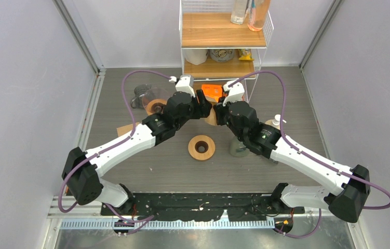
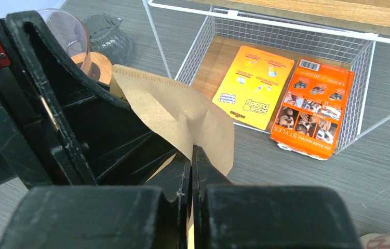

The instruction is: Place the coffee filter in the dripper

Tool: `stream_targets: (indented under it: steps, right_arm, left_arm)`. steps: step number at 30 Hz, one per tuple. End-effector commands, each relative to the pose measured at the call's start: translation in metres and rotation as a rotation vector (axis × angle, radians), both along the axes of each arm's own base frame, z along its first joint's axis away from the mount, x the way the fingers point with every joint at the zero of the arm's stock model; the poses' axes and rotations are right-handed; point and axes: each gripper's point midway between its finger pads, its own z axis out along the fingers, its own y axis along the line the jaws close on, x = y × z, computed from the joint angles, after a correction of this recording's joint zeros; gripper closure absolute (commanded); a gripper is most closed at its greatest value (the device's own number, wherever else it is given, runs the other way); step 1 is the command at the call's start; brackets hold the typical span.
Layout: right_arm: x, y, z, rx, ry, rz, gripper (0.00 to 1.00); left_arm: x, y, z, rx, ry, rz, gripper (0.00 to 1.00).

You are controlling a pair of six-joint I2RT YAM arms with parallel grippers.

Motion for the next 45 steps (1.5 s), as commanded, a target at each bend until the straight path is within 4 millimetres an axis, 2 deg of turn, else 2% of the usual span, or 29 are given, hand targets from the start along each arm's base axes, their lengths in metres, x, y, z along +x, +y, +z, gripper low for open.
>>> stream_targets:
  steps: [1,4,9,13,18,29,35,37,42,45]
  right_arm:
    - [-0.001,0.01,0.016,0.052,-0.032,0.034,0.95]
    - [-0.002,0.007,0.011,0.039,-0.023,0.024,0.95]
    - [0.005,-0.006,0.005,-0.006,-0.024,-0.056,0.95]
    - [0.012,-0.019,0.003,-0.053,-0.027,-0.137,0.95]
    - [0.02,-0.033,-0.001,-0.11,-0.028,-0.226,0.95]
    - [0.027,-0.044,0.001,-0.092,-0.04,-0.335,0.95]
    - [0.025,-0.052,0.002,-0.098,-0.033,-0.366,0.95]
    - [0.022,-0.048,0.002,-0.082,-0.026,-0.336,0.95]
    - [0.006,-0.021,0.002,-0.005,0.009,-0.144,0.95]
    - [-0.001,-0.017,0.003,0.022,0.021,-0.106,0.95]
  left_arm:
    - [0.003,-0.009,0.029,-0.064,-0.047,-0.01,0.46]
    - [0.002,-0.008,0.027,-0.059,-0.045,-0.009,0.56]
    - [-0.002,-0.003,0.022,-0.033,-0.018,-0.009,0.79]
    - [-0.011,0.002,0.016,-0.02,0.018,-0.022,0.87]
    - [-0.017,0.009,0.009,0.009,0.053,-0.017,0.93]
    - [-0.029,0.008,-0.01,0.104,0.167,-0.063,1.0]
    - [-0.026,0.026,-0.015,0.205,0.192,0.002,1.0]
    - [-0.025,0.031,-0.017,0.239,0.198,0.02,1.0]
    - [-0.018,0.037,-0.015,0.284,0.192,0.053,1.0]
    - [-0.014,0.044,-0.009,0.308,0.171,0.091,1.0]
